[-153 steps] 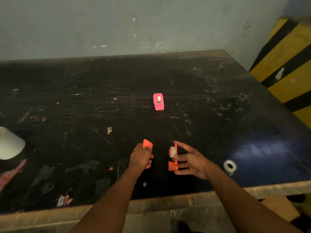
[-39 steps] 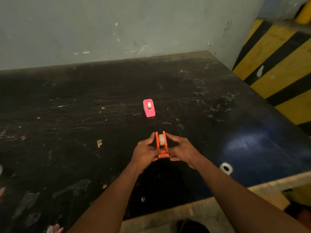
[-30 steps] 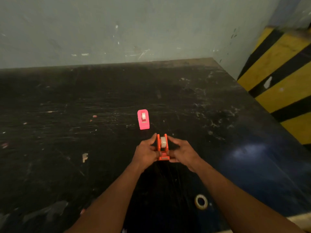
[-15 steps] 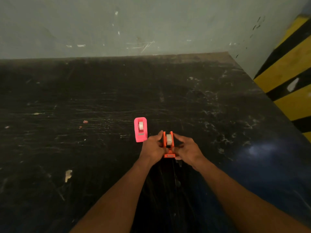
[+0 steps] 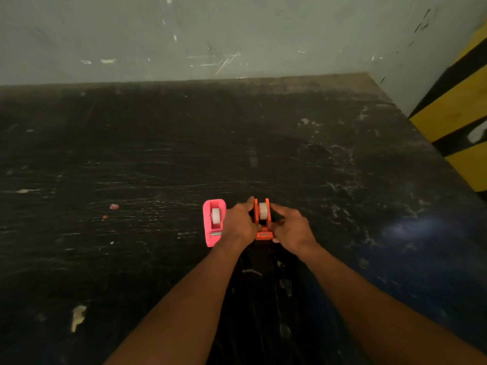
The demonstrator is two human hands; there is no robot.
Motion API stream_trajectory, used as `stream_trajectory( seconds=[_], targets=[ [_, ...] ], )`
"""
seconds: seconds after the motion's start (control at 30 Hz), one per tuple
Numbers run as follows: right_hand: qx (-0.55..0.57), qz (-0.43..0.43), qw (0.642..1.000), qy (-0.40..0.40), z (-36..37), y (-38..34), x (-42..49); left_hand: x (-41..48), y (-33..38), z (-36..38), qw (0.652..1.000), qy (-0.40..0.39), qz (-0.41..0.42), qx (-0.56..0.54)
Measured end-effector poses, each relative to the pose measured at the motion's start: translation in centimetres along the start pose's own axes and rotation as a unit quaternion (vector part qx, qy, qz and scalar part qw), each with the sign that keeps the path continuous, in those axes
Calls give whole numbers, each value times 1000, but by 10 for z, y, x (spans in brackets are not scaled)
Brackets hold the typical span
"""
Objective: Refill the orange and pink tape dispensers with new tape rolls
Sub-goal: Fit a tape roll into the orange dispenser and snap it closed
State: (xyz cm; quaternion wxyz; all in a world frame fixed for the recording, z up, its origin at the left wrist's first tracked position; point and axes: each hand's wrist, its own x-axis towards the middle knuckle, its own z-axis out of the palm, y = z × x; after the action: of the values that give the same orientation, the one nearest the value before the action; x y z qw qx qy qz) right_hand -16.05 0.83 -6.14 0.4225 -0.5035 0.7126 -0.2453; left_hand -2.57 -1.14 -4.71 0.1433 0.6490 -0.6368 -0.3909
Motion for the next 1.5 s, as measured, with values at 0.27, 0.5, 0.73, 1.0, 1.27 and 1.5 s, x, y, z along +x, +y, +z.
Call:
stream_trajectory(
  seconds=[0.27,0.5,0.73,1.0,1.27,1.5],
  targets=[
    [-11,-5,1000,16,-3,3,11,12,-1,0,999,-11,2,-32],
    [-182,-176,964,84,-12,-7,-1,11,-1,-2,1000,2,14,-17],
    [-289,-224,930,46,-17,-25,0,13,0,-1,1000,7,15,1],
    [-318,-262,909,60,-17,-30,-7,14,0,0,1000,6,21,22],
    [-302,-262,912,94,-5,-7,-33,13,4,1,1000,22,-19,-2],
    [-310,-252,908,127,0,-1,-49,13,5,2,999,30,-32,-6]
  ],
)
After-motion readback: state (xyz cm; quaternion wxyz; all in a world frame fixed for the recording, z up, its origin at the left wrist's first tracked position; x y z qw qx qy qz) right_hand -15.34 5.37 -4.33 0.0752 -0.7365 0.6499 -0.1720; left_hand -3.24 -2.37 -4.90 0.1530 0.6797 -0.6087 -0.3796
